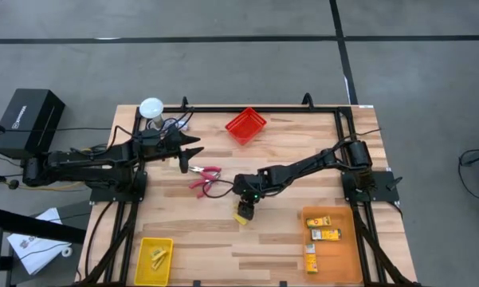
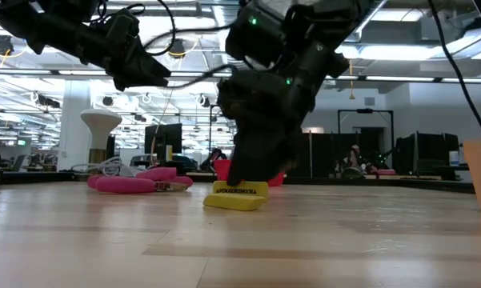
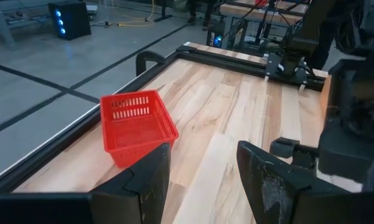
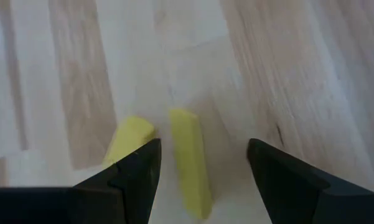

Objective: Pick & Place School Supplies
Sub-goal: Put the yellow eraser into the yellow bin

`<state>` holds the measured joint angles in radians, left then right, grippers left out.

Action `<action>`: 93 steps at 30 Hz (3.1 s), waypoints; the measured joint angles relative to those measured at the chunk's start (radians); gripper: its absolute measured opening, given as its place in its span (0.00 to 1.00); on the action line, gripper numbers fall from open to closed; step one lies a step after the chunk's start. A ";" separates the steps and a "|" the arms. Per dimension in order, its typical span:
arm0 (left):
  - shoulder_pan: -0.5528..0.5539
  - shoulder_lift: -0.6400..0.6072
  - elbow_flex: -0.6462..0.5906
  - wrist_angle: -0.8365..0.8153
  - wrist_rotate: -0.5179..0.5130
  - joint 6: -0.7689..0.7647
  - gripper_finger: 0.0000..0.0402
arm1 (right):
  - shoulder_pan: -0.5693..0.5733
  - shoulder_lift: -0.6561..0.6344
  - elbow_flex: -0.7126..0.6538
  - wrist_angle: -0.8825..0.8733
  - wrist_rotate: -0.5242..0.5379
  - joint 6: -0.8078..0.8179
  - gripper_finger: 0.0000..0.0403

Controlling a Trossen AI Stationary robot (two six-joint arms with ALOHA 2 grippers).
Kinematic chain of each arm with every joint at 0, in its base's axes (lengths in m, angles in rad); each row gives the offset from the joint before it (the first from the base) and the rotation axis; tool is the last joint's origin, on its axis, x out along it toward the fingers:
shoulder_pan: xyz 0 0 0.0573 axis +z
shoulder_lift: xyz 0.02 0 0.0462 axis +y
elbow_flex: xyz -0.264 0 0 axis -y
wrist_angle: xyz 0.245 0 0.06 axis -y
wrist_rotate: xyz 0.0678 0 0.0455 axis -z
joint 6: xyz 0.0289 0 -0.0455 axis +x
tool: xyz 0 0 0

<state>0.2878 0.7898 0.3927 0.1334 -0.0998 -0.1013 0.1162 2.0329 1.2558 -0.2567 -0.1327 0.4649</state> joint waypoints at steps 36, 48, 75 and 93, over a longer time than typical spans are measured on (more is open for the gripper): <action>0.000 0.000 0.000 -0.004 -0.001 -0.010 0.45 | -0.201 -0.216 -0.004 -0.009 -0.044 -0.080 0.06; 0.000 0.000 0.000 0.031 -0.001 -0.064 0.45 | -0.255 -0.559 -0.002 -0.237 0.276 -0.071 0.06; 0.000 0.000 0.000 0.055 -0.066 -0.151 0.45 | -0.271 -0.620 -0.001 -0.151 0.448 -0.159 0.06; 0.000 0.004 0.000 0.054 -0.065 -0.151 0.45 | -0.276 -0.621 -0.001 -0.139 0.421 -0.177 0.06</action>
<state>0.2878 0.7940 0.3927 0.1875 -0.1650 -0.2520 -0.1600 1.4117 1.2552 -0.3960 0.2886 0.2878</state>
